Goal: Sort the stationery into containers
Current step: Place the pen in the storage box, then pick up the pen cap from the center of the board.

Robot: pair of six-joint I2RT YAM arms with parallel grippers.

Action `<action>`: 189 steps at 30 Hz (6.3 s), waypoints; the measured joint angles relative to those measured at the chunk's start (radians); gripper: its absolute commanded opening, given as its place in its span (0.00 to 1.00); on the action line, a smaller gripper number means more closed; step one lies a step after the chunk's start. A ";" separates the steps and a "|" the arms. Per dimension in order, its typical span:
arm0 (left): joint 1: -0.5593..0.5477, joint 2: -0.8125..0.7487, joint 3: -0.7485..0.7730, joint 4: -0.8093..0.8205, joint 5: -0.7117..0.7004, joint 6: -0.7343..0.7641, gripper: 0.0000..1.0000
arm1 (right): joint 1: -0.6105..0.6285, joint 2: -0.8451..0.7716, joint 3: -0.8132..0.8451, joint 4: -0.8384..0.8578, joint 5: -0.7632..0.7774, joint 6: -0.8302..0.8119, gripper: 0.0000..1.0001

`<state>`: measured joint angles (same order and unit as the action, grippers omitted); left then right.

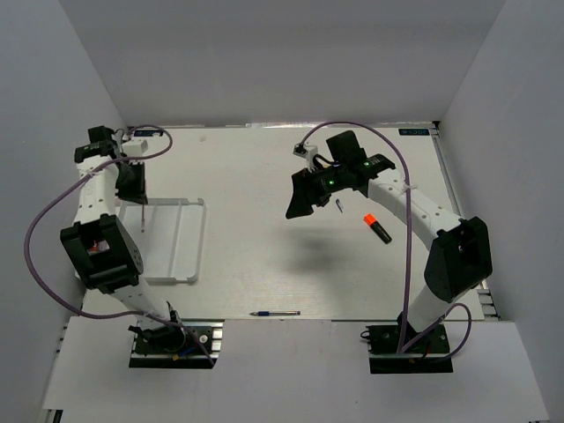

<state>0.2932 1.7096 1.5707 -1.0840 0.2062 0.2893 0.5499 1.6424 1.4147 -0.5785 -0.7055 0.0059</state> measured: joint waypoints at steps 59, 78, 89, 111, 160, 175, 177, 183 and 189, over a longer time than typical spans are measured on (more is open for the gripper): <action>-0.159 -0.262 -0.192 0.209 0.393 0.164 0.55 | -0.173 0.133 -0.117 0.059 0.615 -0.145 0.46; -0.270 -0.262 -0.192 0.276 0.415 0.095 0.56 | -0.233 0.360 0.029 0.117 0.626 -0.194 0.42; -0.285 -0.262 -0.192 0.300 0.415 0.078 0.57 | -0.243 0.364 0.023 0.118 0.593 -0.202 0.42; -0.297 -0.264 -0.252 0.381 0.465 -0.004 0.56 | -0.261 0.351 -0.051 0.163 0.509 -0.228 0.00; -0.500 -0.365 -0.911 1.562 0.724 -1.259 0.46 | 0.110 0.081 0.030 0.185 -0.087 0.143 0.00; -0.539 -0.367 -0.924 1.555 0.724 -1.249 0.34 | 0.119 0.116 0.057 0.177 -0.075 0.140 0.00; -0.539 -0.367 -0.924 1.555 0.724 -1.247 0.32 | 0.120 0.116 0.058 0.177 -0.075 0.140 0.00; -0.539 -0.367 -0.924 1.549 0.720 -1.247 0.30 | 0.120 0.116 0.061 0.175 -0.075 0.140 0.00; -0.539 -0.367 -0.924 1.545 0.719 -1.247 0.24 | 0.120 0.116 0.063 0.175 -0.075 0.140 0.00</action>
<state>-0.2462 1.3426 0.6464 0.4614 0.9253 -0.9577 0.6697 1.7584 1.4776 -0.4034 -0.7803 0.1463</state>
